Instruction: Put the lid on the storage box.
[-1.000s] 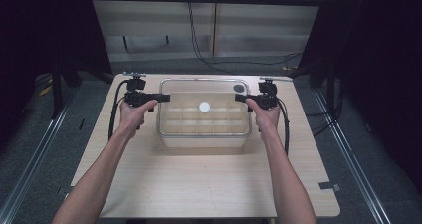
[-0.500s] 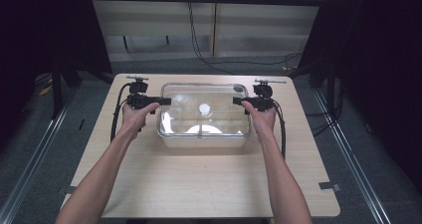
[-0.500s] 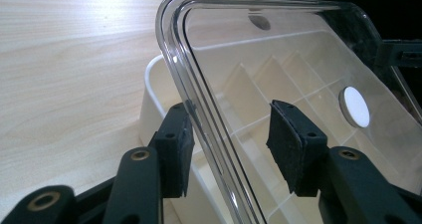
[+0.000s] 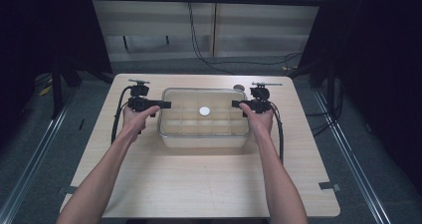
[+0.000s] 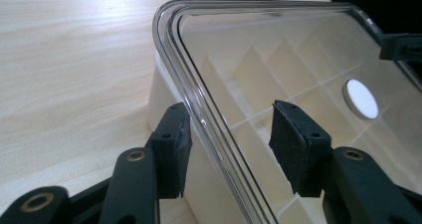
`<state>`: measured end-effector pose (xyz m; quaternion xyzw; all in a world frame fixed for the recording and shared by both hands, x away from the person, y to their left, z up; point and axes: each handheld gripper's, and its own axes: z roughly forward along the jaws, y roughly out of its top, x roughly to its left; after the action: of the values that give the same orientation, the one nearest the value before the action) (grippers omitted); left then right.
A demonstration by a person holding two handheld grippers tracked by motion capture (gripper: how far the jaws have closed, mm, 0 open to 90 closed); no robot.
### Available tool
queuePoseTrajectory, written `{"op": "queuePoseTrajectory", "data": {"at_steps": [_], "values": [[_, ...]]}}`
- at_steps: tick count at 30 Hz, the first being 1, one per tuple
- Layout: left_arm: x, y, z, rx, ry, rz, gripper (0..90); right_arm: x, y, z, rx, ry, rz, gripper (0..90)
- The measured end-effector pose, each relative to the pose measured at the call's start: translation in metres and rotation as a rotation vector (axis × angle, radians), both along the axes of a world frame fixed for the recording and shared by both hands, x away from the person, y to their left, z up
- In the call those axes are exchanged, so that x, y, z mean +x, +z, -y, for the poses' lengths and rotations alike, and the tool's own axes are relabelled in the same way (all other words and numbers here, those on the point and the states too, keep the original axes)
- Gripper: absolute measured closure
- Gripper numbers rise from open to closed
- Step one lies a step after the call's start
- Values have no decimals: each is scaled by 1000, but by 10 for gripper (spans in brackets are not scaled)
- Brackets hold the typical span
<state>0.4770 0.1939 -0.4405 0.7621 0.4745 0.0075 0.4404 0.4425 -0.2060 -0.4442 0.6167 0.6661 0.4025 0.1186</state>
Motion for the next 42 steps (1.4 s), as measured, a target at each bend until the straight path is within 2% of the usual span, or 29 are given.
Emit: {"op": "queuePoseTrajectory", "data": {"at_steps": [5,16,19,23,29,34,36,42], "values": [[1,-2,-1,13,-8,-13,492,1,-5,0,11,-6,-11,319],[-3,-4,3,25,0,6,448,-1,-7,0,30,7,-25,303],[-5,-3,3,41,-7,7,420,-4,-8,2,37,8,-25,303],[-10,-1,-1,45,11,13,372,-10,-7,7,32,0,-21,301],[-16,2,-12,35,37,15,316,-20,1,18,44,-5,22,292],[-25,7,-16,45,26,33,309,-28,11,21,35,1,41,304],[-29,9,-18,42,30,34,295,-31,14,21,23,22,54,352],[-44,16,-24,59,22,69,279,-50,21,21,35,65,95,363]]}}
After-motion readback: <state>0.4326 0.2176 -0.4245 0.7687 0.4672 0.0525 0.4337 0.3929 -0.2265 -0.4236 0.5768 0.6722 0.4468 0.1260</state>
